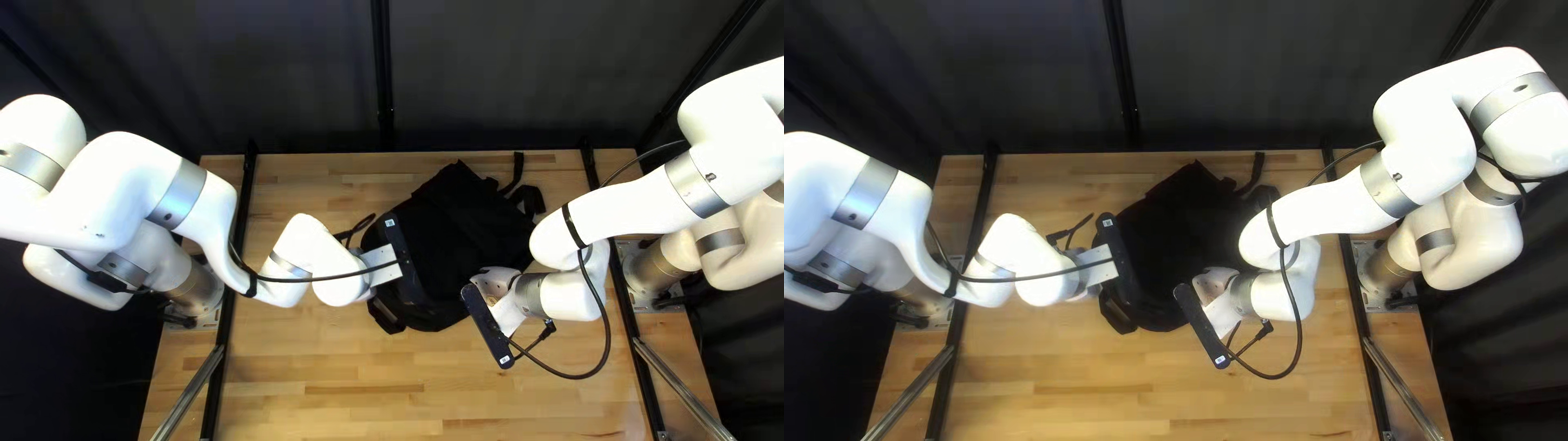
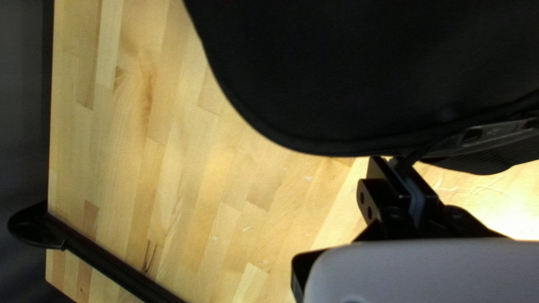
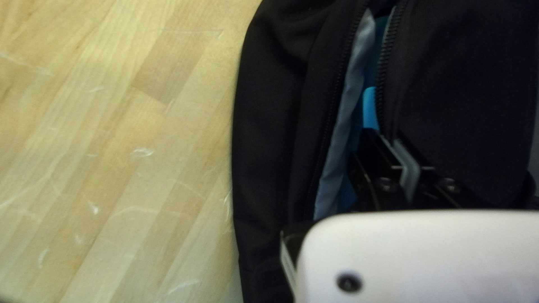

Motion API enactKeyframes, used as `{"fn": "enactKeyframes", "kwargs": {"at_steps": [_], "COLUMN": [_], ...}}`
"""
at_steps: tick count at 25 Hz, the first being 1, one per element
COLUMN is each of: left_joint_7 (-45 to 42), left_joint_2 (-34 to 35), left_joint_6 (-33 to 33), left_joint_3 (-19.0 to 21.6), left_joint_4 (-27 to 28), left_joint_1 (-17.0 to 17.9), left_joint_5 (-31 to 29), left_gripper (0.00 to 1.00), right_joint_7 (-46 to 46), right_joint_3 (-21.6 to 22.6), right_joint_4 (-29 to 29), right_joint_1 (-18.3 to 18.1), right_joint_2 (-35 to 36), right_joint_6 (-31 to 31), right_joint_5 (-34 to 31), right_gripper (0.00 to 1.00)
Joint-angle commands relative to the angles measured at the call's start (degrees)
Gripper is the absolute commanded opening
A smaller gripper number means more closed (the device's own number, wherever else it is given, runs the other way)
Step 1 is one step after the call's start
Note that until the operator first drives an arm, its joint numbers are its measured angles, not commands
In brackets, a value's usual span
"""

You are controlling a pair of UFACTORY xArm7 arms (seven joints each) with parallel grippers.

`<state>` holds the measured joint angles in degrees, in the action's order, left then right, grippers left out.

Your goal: Remove a lunch box from a kids backpack

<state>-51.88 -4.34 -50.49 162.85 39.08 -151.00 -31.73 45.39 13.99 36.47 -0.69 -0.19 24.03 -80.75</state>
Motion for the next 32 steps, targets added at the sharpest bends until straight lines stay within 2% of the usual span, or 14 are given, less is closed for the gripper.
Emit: {"fn": "enactKeyframes", "kwargs": {"at_steps": [1, 13, 25, 32], "left_joint_7": [0.7, 4.6, 9.3, 14.2], "left_joint_2": [-1.6, -4.3, -3.6, -2.4], "left_joint_6": [-0.7, -2.0, 2.1, 1.7], "left_joint_3": [-0.6, -2.9, -7.0, -8.8], "left_joint_4": [-1.1, -2.1, -4.0, -1.8], "left_joint_1": [-0.6, -2.8, -6.0, -7.1], "left_joint_5": [-0.5, -1.9, -3.0, -1.5], "left_gripper": [0.0, 0.0, 0.0, 0.0], "right_joint_7": [-0.1, -1.6, -4.2, -5.1], "right_joint_3": [-0.1, -0.5, -0.9, -1.3], "right_joint_4": [-0.2, -0.3, -0.6, -0.7], "right_joint_1": [-0.1, -0.5, -0.8, -1.2], "right_joint_2": [-0.2, -0.4, -0.7, -0.7], "right_joint_6": [-0.1, -0.5, -1.2, -1.9], "right_joint_5": [0.1, 1.3, 3.4, 3.8], "right_gripper": [0.0, 0.0, 0.0, 0.0]}}
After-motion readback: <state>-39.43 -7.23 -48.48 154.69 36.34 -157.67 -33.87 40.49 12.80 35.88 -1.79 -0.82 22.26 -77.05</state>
